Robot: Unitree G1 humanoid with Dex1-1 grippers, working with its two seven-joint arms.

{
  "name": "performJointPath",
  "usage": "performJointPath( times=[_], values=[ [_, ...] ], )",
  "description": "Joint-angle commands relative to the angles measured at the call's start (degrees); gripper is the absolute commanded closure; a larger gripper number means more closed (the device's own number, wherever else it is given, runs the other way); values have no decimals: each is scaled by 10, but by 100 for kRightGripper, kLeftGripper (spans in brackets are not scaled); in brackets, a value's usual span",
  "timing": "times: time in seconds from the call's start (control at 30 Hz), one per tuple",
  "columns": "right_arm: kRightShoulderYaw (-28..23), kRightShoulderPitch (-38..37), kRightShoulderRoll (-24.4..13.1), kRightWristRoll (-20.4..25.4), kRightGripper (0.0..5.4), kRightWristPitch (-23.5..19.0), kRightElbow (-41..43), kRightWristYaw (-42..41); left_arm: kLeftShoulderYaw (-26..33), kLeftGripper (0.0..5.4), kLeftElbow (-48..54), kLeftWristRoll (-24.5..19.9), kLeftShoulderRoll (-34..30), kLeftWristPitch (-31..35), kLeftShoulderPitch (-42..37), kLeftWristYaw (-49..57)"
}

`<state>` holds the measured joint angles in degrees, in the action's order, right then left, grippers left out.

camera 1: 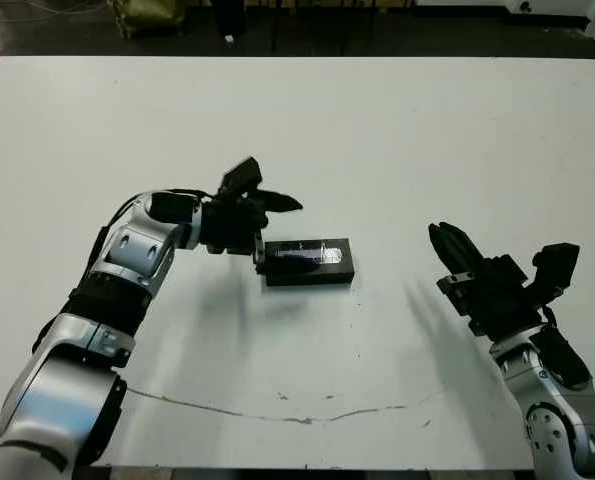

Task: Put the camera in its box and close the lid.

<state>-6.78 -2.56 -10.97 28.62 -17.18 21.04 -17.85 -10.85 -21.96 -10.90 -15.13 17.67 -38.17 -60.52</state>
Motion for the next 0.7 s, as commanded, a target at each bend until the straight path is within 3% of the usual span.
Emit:
performJointPath(
  times=[0.03,0.17,0.37,0.7],
  values=[
    [0,-8,2,-4,540,-9,-2,8,33,1,57,-6,13,23,57,87],
    [0,-8,2,-2,540,-12,0,11,77,40,117,-42,52,45,101,176],
    [1,-8,4,2,540,-8,-4,5,53,184,215,-11,78,11,162,274],
    [5,-10,5,-11,540,1,-6,6,7,431,277,-9,141,61,213,379]
  ],
)
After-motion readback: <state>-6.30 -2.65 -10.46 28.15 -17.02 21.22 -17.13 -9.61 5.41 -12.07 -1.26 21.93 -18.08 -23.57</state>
